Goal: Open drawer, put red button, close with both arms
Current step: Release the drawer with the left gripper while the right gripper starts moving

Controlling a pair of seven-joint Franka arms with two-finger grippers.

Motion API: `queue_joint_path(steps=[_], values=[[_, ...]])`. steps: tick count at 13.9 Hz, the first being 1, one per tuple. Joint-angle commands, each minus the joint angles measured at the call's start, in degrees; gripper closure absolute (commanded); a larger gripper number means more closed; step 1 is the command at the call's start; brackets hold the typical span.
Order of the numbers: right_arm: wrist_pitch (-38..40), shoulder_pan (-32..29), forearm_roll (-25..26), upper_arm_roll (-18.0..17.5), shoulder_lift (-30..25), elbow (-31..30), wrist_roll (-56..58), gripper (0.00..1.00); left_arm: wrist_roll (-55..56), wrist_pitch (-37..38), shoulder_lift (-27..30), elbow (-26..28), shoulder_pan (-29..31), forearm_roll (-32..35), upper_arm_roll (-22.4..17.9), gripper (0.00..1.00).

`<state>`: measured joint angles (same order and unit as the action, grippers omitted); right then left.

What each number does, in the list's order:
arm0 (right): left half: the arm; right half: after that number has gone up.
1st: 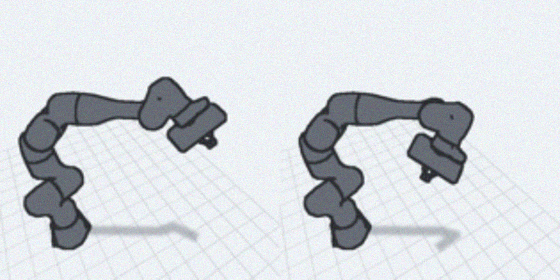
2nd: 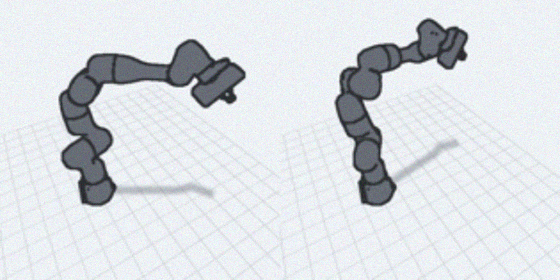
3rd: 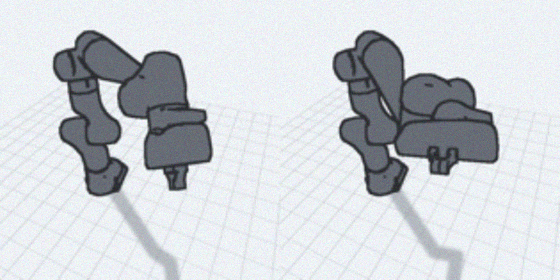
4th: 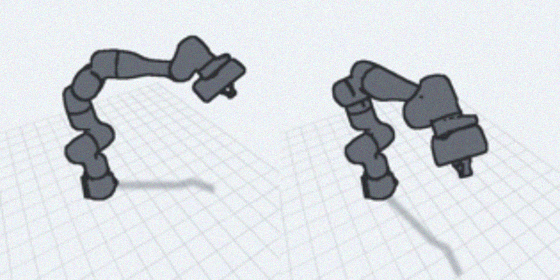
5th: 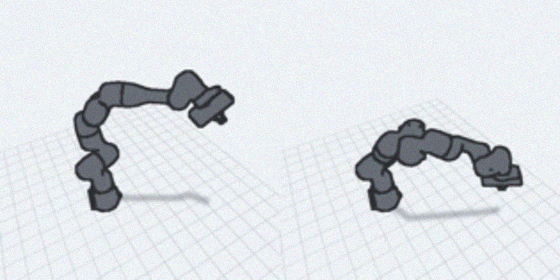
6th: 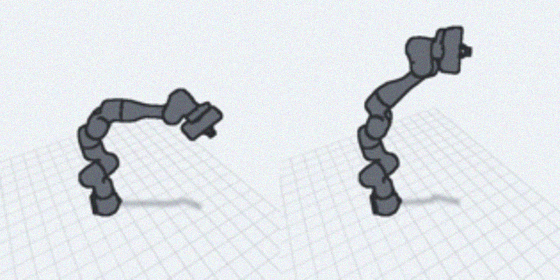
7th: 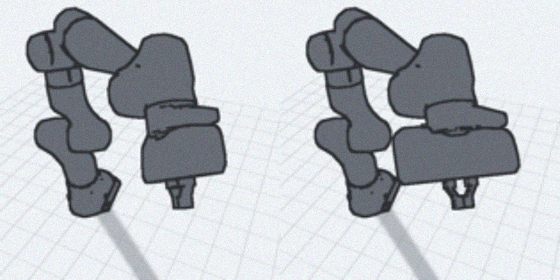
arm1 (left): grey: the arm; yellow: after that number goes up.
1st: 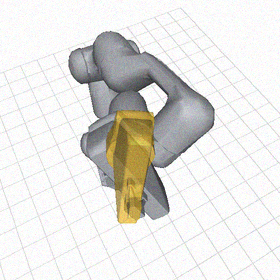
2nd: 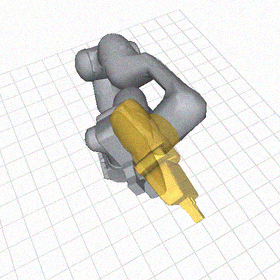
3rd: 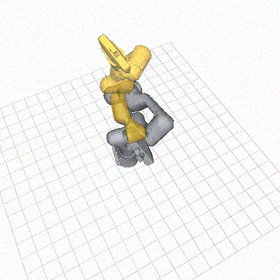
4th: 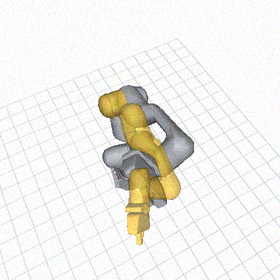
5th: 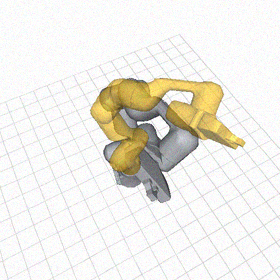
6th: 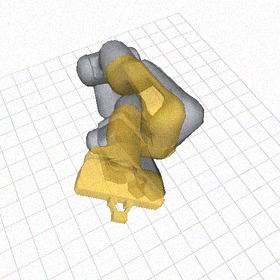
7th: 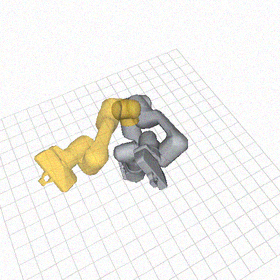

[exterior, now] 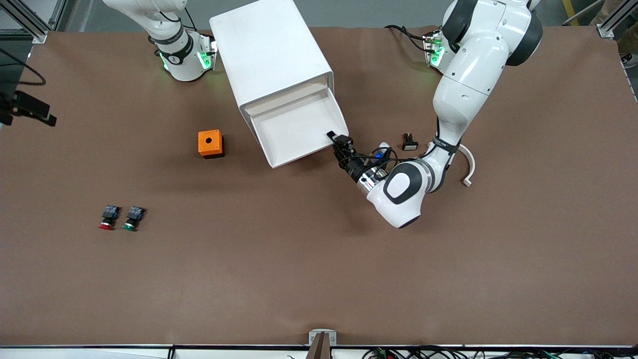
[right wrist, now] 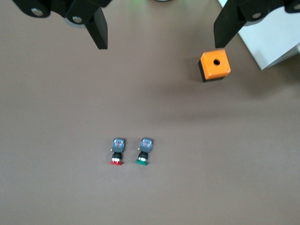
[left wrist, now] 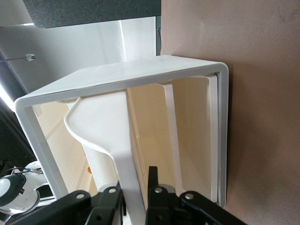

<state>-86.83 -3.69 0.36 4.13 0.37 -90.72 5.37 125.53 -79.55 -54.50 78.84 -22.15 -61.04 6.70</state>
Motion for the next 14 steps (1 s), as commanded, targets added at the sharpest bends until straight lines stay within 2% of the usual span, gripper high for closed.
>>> queue_joint_path(steps=[1, 2, 3, 5, 8, 9, 11, 14], values=[[-0.7, -0.9, 1.0, -0.2, 3.7, 1.9, 0.6, 0.00, -0.6, -0.4, -1.0, -0.8, -0.1, -1.0, -0.1, 0.65], [-1.1, -2.0, 0.8, -0.2, 5.8, 2.0, 0.5, 0.00, -0.6, -0.4, -1.0, -0.8, -0.1, -1.0, -0.1, 0.37], [-1.4, -3.5, 0.3, -0.2, 6.3, 2.3, 0.6, 0.00, -1.2, -0.5, -1.1, -0.8, -0.1, -1.1, -0.1, 0.00], [-5.5, -5.5, 0.8, -0.2, 8.8, 2.3, 0.6, 0.00, -4.8, -0.5, -1.3, -0.9, 0.0, -1.4, 0.0, 0.00], [-9.6, -8.2, 0.0, -0.2, 9.7, 0.6, 0.7, 0.00, -11.4, -0.5, -1.2, -1.7, 0.6, -3.3, 0.0, 0.00], [-12.0, -9.2, 0.0, -0.2, 9.9, -1.5, 0.7, 0.00, -13.2, -0.5, -1.2, -2.2, 0.8, -3.3, 0.0, 0.00], [-21.9, -10.5, -0.1, -0.3, 10.2, -8.9, 0.6, 0.00, -17.8, -0.5, -0.9, -3.0, 2.2, -3.4, 0.0, 0.00], [-34.5, -10.4, -0.3, -0.3, 11.2, -17.0, -0.4, 0.00, -27.4, -0.4, -0.8, -7.1, 4.2, -3.3, 0.0, 0.00]])
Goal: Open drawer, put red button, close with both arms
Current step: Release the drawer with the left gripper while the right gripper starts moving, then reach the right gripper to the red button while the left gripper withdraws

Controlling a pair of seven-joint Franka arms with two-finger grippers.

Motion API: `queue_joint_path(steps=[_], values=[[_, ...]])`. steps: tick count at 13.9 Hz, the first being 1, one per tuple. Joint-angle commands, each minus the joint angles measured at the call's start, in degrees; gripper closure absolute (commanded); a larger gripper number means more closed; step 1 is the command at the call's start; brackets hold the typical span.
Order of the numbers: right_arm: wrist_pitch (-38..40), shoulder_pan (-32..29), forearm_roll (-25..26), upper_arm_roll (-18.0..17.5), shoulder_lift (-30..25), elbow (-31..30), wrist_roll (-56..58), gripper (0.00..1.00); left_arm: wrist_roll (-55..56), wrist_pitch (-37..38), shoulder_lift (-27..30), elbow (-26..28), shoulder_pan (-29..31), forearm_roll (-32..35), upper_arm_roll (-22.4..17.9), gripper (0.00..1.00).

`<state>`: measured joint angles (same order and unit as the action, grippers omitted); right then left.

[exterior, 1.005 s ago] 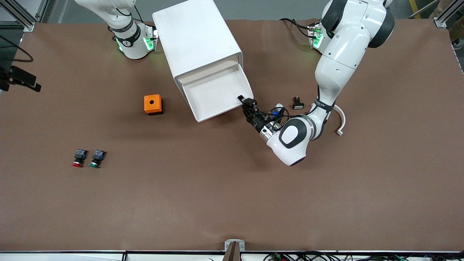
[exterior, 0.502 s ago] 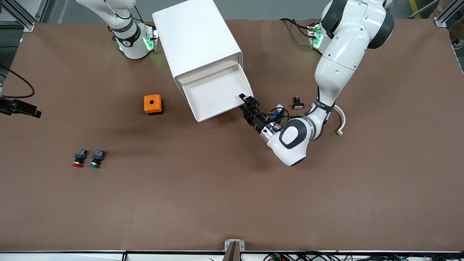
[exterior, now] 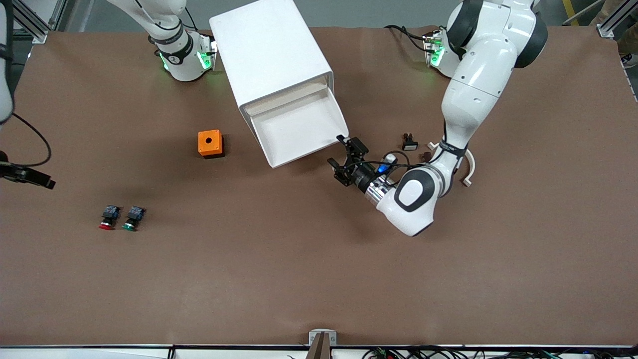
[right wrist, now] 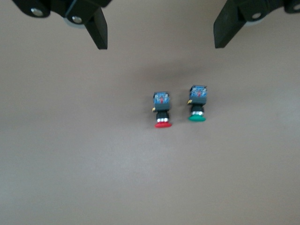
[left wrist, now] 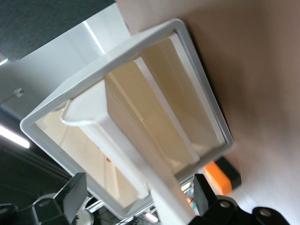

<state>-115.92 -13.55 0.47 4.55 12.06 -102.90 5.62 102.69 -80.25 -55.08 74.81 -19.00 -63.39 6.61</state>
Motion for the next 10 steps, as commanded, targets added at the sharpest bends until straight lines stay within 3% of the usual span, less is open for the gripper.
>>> queue_joint_path(steps=[1, 5, 7, 10], values=[[-8.2, -0.6, -1.1, -0.7, 0.5, -6.2, -0.6, 0.00, -8.7, 0.3, 0.1, -4.0, 1.2, -0.6, -0.2, 0.00], [-16.1, -0.5, -3.3, -0.7, 6.6, -6.7, -0.5, 0.00, -26.2, 0.3, 2.2, -5.2, 0.2, 1.2, -5.7, 0.00], [-19.9, -0.3, -3.3, -0.7, 9.6, -6.7, -0.2, 0.00, -34.4, -0.6, 3.3, -6.2, 0.2, 5.5, -6.1, 0.00], [-24.3, -0.6, -3.3, -0.8, 13.4, -6.8, 1.3, 0.00, -44.9, -7.8, 7.2, -6.1, 0.0, 15.7, -6.1, 0.00]])
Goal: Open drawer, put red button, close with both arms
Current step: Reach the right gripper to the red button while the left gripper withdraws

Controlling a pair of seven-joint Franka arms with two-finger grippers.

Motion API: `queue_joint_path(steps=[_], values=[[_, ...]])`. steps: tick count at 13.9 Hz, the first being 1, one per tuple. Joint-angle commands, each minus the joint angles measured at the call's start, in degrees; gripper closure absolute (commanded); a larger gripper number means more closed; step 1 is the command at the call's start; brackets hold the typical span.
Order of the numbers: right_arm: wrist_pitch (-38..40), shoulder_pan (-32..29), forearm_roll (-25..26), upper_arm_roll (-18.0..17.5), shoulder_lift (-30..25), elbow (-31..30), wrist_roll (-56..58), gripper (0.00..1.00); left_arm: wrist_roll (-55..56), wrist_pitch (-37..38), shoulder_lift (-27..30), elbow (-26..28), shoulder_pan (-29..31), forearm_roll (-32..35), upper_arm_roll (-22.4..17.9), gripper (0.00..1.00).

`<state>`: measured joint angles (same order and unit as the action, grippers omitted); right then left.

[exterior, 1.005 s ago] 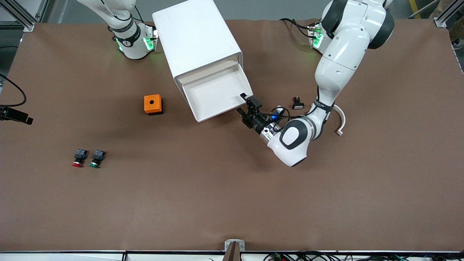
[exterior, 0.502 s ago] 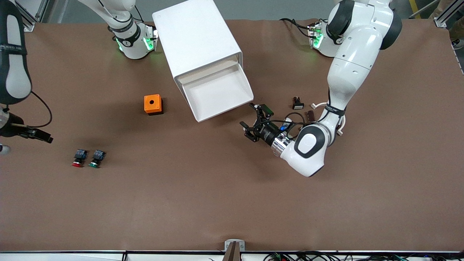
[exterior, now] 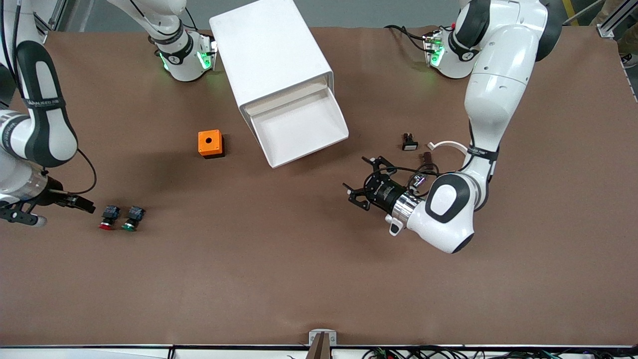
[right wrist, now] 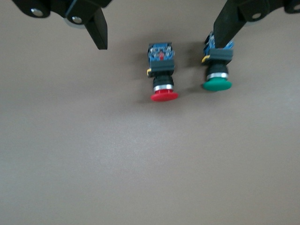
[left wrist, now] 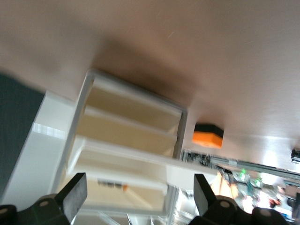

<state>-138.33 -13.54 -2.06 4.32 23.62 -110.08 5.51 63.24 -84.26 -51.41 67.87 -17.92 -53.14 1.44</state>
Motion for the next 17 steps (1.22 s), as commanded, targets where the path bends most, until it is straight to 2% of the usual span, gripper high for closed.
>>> queue_joint_path(steps=[1, 3, 5, 9, 13, 17], values=[[-3.0, -0.7, -0.8, -0.5, 3.0, 0.4, 1.6, 0.00, -8.6, -7.2, 4.5, 0.9, -1.8, 9.8, -0.8, 0.00], [-7.0, -0.5, -0.8, -0.6, 4.2, -1.3, 1.7, 0.00, -12.6, -11.7, 7.1, 0.9, -2.5, 16.2, -0.9, 0.00], [-12.3, -0.3, -0.8, -0.7, 5.2, -3.8, 1.7, 0.00, -18.0, -13.1, 9.6, 0.9, -2.3, 19.5, -1.1, 0.00], [-13.1, -0.4, -0.8, -0.9, 6.8, -4.7, 4.3, 0.00, -23.9, -14.3, 13.1, 1.3, -2.4, 27.9, -1.1, 0.00], [-13.3, -0.6, -0.8, -1.0, 7.6, -4.8, 4.3, 0.00, -23.4, -20.7, 14.4, 1.6, -4.9, 42.8, -0.5, 0.00], [-13.4, -1.0, -1.2, -1.1, 8.6, -4.7, 4.1, 0.00, -22.9, -23.5, 14.6, 1.9, -5.1, 45.5, 2.5, 0.00]])
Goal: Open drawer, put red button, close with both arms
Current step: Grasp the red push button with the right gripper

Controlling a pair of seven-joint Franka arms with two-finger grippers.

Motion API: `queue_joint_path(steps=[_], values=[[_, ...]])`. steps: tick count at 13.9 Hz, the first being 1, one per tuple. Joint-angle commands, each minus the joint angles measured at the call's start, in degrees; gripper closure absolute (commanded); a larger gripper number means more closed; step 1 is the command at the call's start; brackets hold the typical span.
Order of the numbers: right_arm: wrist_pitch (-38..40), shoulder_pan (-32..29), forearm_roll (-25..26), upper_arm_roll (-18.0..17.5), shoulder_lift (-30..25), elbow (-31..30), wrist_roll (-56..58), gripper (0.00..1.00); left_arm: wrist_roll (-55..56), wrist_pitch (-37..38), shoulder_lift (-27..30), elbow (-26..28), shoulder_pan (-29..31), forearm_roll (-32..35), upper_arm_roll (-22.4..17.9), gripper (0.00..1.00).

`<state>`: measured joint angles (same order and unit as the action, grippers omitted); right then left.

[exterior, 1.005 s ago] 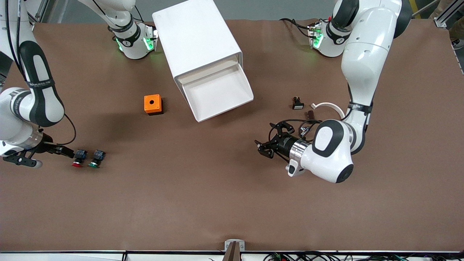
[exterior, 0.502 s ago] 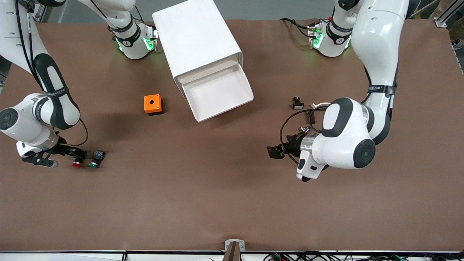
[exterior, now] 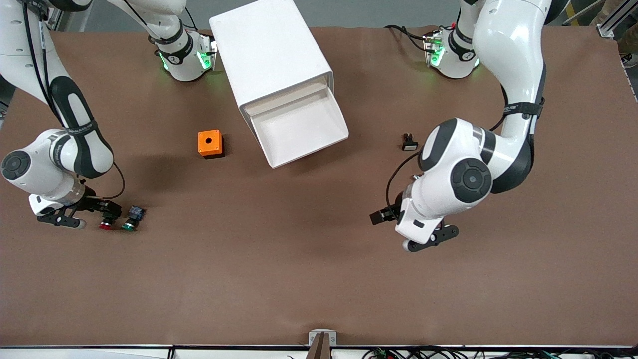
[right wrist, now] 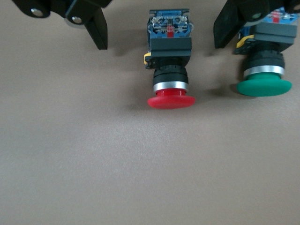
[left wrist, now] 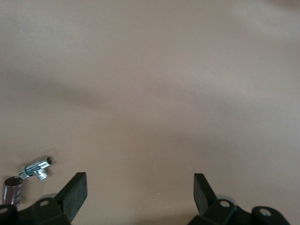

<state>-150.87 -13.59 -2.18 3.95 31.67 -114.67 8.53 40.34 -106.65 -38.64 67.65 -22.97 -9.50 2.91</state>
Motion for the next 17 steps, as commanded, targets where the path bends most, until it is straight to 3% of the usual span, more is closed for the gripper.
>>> queue_joint_path(steps=[1, 7, 8, 9, 12, 17], values=[[-0.8, -0.9, -1.1, -0.7, 0.6, -0.1, 1.0, 0.00, 0.0, -1.2, 1.8, 2.1, -0.1, 2.0, 1.1, 0.00], [-0.7, -0.5, -3.4, -0.6, 1.1, 0.0, 1.3, 0.00, 0.0, -1.3, 1.8, 2.5, 0.3, 3.5, 1.1, 0.00], [-0.6, -0.3, -3.4, -0.6, 1.2, 0.0, 1.4, 0.10, 0.0, -1.3, 1.7, 2.5, 0.5, 3.5, 1.1, 0.00], [-0.5, -0.3, -3.4, -0.6, 1.1, 0.0, 1.4, 0.29, 0.0, -1.3, 1.7, 2.5, 0.5, 3.5, 1.1, 0.00], [-0.3, -0.3, -3.4, -0.6, 1.1, 0.0, 2.4, 0.99, 0.0, -1.3, 1.7, 2.5, -0.1, 4.0, 1.1, 0.00], [2.5, 0.0, -3.4, -0.6, -1.2, 0.4, 2.5, 1.00, 0.0, -1.3, 1.8, 2.3, -0.1, 4.1, 1.2, 0.00]])
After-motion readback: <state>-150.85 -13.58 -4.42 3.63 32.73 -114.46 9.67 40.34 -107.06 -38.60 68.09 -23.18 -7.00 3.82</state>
